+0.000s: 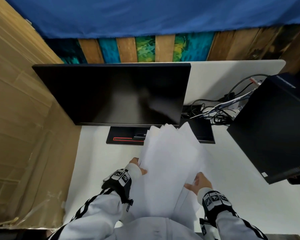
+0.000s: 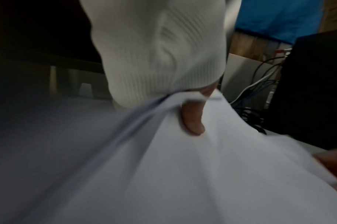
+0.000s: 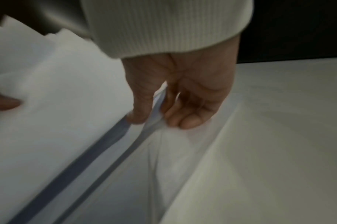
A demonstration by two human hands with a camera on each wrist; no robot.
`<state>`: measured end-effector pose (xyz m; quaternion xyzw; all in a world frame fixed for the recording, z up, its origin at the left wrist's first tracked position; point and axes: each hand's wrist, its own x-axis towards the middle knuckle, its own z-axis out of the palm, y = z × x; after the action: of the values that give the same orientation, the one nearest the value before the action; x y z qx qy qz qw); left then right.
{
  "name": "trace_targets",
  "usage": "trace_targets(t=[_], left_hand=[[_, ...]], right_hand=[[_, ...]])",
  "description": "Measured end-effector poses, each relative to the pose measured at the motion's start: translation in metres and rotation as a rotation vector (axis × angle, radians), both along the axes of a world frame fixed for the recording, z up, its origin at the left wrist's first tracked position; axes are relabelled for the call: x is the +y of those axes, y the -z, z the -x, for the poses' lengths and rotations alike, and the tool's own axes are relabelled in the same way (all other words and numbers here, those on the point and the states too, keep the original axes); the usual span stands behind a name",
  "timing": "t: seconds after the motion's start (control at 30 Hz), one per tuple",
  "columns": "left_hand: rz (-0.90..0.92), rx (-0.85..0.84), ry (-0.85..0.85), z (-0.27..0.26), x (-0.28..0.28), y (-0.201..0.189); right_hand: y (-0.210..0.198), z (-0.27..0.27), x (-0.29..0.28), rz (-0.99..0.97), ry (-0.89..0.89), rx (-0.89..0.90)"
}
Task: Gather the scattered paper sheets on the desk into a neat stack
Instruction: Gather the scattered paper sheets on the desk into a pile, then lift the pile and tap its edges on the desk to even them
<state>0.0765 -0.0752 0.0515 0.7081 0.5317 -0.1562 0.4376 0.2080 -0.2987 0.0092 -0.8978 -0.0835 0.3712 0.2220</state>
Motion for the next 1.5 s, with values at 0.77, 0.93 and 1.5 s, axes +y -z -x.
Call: trace_targets(t=[0.77, 0.93, 1.5], left_hand=[[0.003, -0.803, -0.212, 0.02, 0.051, -0.086], [0.036, -0.715, -0.153, 0.009, 0.036, -0.082], [0.165, -0.676, -0.143, -0.008, 0.04, -0.081]], right_hand=[[-0.143, -0.029, 0.052, -0.919, 0.427, 0.109], [-0.138, -0.019, 0.067, -0.901, 0.433, 0.065], [-0.134, -0.038, 0.07, -0.564, 0.389, 0.057]])
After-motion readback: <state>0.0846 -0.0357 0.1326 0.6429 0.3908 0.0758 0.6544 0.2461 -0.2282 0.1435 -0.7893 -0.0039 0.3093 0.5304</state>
